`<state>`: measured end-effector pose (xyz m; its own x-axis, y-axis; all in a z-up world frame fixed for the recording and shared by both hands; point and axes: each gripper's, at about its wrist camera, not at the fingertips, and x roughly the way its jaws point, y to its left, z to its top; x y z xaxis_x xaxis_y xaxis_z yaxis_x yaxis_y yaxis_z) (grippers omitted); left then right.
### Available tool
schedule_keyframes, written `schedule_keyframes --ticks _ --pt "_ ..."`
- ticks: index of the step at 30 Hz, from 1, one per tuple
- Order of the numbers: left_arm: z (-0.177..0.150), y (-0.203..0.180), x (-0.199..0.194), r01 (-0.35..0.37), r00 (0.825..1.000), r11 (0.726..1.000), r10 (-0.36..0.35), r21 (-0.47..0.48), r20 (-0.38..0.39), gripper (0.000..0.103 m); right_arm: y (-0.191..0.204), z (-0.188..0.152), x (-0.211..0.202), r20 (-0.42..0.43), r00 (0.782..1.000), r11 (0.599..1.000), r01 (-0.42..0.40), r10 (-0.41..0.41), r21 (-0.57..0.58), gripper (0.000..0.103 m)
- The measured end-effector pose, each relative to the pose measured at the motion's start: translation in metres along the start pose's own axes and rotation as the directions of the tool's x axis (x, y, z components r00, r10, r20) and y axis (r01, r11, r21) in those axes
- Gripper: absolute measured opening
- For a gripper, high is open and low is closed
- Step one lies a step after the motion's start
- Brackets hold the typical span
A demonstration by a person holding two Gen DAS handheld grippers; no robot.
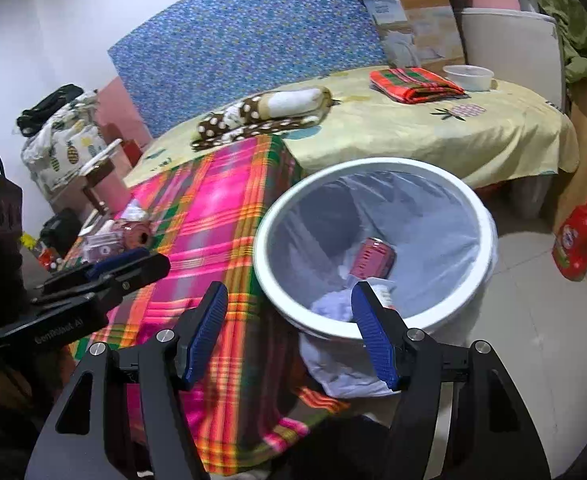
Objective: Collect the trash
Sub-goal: 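Carry the foam net and clear cup over the bin and release both, then move both tools back over the table toward the trash pile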
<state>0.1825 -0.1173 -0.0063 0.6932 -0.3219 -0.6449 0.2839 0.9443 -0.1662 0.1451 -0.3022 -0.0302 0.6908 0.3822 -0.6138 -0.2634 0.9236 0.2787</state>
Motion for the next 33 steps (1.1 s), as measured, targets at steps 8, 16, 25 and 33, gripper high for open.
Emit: schedule_keyframes --ticks 8,16,25,33 --pt "-0.015 0.022 -0.023 -0.045 0.999 0.998 0.046 -0.034 0.026 0.044 0.03 -0.007 0.006 -0.026 0.999 0.998 -0.022 0.021 -0.06 0.066" --pt "-0.032 0.047 -0.039 -0.084 0.996 0.994 0.087 -0.075 0.032 0.047 0.055 -0.015 0.012 -0.073 0.996 0.993 -0.065 0.058 -0.098 0.066" --pt "-0.049 0.08 -0.052 -0.146 0.988 0.98 0.15 -0.136 0.024 0.052 0.084 -0.022 0.019 -0.098 0.989 0.984 -0.123 0.111 -0.132 0.066" --pt "-0.059 0.11 -0.066 -0.197 0.979 0.963 0.204 -0.184 0.019 0.052 0.103 -0.019 0.031 -0.114 0.983 0.978 -0.157 0.142 -0.137 0.066"
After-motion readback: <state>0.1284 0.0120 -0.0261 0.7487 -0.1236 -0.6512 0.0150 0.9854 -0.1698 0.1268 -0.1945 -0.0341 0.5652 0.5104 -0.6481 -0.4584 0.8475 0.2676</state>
